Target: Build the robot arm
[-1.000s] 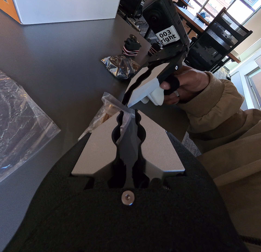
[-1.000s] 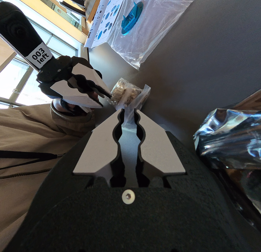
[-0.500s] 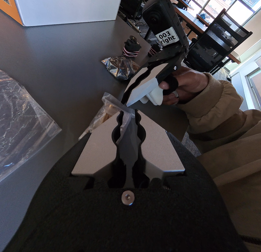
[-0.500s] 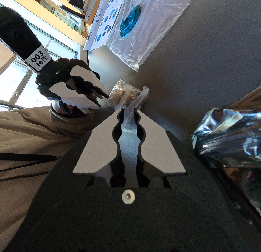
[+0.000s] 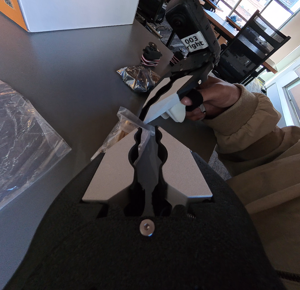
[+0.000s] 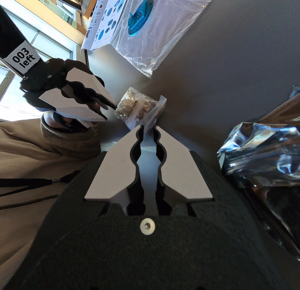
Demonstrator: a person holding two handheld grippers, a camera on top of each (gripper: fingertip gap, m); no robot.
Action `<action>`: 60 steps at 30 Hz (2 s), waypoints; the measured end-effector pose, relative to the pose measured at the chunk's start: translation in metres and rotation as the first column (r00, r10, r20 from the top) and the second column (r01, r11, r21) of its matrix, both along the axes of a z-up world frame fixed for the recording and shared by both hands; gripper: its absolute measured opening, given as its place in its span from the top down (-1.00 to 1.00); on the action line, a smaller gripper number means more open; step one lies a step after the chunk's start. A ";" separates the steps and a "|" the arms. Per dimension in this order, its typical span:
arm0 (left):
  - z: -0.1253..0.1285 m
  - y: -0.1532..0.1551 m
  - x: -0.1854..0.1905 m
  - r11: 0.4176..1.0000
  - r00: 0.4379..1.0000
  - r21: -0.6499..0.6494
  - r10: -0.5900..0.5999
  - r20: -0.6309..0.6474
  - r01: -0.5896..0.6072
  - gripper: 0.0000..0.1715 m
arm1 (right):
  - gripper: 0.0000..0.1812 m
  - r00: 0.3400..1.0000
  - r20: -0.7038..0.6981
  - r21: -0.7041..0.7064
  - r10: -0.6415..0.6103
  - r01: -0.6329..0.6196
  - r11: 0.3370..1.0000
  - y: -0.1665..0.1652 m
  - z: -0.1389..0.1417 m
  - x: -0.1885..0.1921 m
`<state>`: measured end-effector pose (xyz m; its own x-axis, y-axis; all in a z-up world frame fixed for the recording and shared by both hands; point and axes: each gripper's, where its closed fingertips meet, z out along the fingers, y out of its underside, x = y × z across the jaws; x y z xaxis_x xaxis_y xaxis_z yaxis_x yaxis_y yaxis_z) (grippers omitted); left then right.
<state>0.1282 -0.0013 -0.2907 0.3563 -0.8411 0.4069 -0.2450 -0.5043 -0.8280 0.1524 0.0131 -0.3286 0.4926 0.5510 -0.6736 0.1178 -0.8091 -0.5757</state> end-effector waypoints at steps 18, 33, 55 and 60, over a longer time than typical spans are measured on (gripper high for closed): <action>0.002 -0.001 -0.001 1.000 1.000 0.003 -0.002 0.002 0.002 0.82 | 0.85 0.999 -0.035 -0.012 0.000 0.000 1.000 -0.001 0.003 -0.003; -0.003 0.000 0.000 1.000 1.000 -0.009 0.000 -0.013 0.000 0.82 | 0.97 0.999 0.030 -0.005 0.016 -0.015 1.000 -0.002 -0.003 -0.006; 0.042 -0.009 -0.053 0.922 0.943 -0.386 0.112 0.314 0.018 0.84 | 1.00 0.957 0.290 0.540 -0.010 -0.155 0.827 -0.022 0.066 -0.083; 0.029 -0.006 -0.061 0.905 0.943 -0.425 0.149 0.298 -0.008 0.86 | 1.00 0.959 0.284 0.534 -0.015 -0.146 0.833 -0.022 0.064 -0.086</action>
<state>0.0669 -0.0071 -0.2615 0.2074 -0.5464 0.8115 0.0487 -0.8227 -0.5664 0.0663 -0.0091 -0.2648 0.5568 0.8243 -0.1018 0.3717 -0.3570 -0.8570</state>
